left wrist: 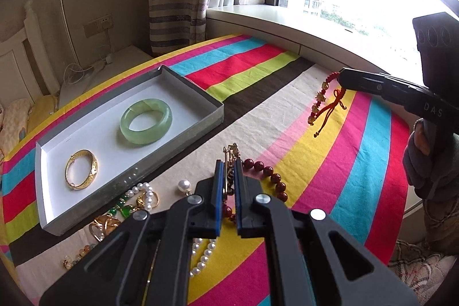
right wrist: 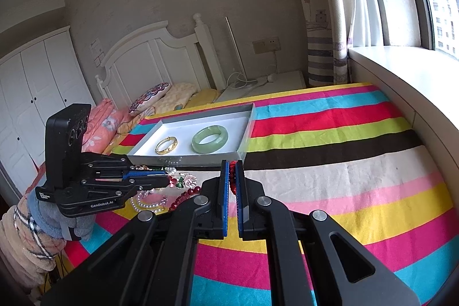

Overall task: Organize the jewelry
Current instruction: 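Release the pin into the tray with the left tool while the right drops the bracelet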

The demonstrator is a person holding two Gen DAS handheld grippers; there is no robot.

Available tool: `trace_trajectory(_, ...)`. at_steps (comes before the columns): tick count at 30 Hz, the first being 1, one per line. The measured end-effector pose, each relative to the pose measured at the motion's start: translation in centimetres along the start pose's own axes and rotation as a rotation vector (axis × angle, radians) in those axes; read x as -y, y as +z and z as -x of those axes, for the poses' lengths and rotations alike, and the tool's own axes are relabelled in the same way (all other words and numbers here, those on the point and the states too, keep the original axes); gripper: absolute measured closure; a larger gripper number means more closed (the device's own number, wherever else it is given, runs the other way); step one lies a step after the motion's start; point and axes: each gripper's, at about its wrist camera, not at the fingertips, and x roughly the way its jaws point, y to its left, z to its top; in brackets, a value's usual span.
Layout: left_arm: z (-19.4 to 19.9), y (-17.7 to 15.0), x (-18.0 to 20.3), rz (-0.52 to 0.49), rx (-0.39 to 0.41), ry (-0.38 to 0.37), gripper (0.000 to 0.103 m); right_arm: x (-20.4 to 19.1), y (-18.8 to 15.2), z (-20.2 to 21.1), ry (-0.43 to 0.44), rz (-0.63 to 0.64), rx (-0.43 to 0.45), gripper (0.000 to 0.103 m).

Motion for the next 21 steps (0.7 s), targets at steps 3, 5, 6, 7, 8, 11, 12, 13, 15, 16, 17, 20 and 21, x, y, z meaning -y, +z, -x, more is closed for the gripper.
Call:
trace_trajectory(3, 1.0, 0.1, -1.2, 0.027, 0.016, 0.011, 0.097, -0.9, 0.7, -0.3, 0.003, 0.029, 0.001, 0.097)
trace_trajectory(5, 1.5, 0.2, -2.0, 0.04, 0.022, 0.026, 0.097, -1.5, 1.3, -0.7, 0.006, 0.048, 0.002, 0.097)
trace_trajectory(6, 1.7, 0.2, -2.4, 0.051, 0.026, 0.028, 0.097, -1.8, 1.7, -1.0, 0.007, 0.06, 0.001, 0.097)
trace_trajectory(7, 1.9, 0.3, -2.9, 0.063, 0.031, 0.029, 0.097, -2.2, 2.0, -1.3, 0.008, 0.072, -0.003, 0.097)
trace_trajectory(8, 2.2, 0.3, -3.4, 0.076, 0.036, 0.034, 0.097, -2.5, 2.3, -1.7, 0.008, 0.084, -0.006, 0.097)
trace_trajectory(11, 3.0, 0.4, -5.4, 0.125, 0.055, 0.042, 0.097, -3.5, 3.5, -3.2, 0.019, 0.109, -0.021, 0.097)
trace_trajectory(12, 3.2, 0.4, -6.1, 0.144, 0.06, 0.044, 0.097, -3.7, 3.9, -3.8, 0.022, 0.114, -0.025, 0.097)
trace_trajectory(13, 3.3, 0.5, -6.9, 0.167, 0.065, 0.04, 0.097, -4.0, 4.3, -4.3, 0.026, 0.118, -0.029, 0.097)
trace_trajectory(15, 3.6, 0.6, -8.4, 0.217, 0.075, 0.031, 0.097, -4.4, 5.1, -5.6, 0.028, 0.126, -0.038, 0.097)
trace_trajectory(16, 3.6, 0.6, -9.2, 0.243, 0.08, 0.029, 0.097, -4.6, 5.4, -6.2, 0.028, 0.127, -0.044, 0.097)
trace_trajectory(17, 3.6, 0.7, -9.9, 0.264, 0.084, 0.032, 0.097, -4.6, 5.8, -7.0, 0.031, 0.122, -0.05, 0.097)
trace_trajectory(20, 3.5, 1.0, -11.3, 0.307, 0.095, 0.047, 0.097, -4.7, 6.8, -8.9, 0.032, 0.108, -0.069, 0.097)
trace_trajectory(21, 3.4, 1.1, -11.8, 0.319, 0.096, 0.053, 0.097, -4.7, 7.1, -9.6, 0.029, 0.103, -0.074, 0.097)
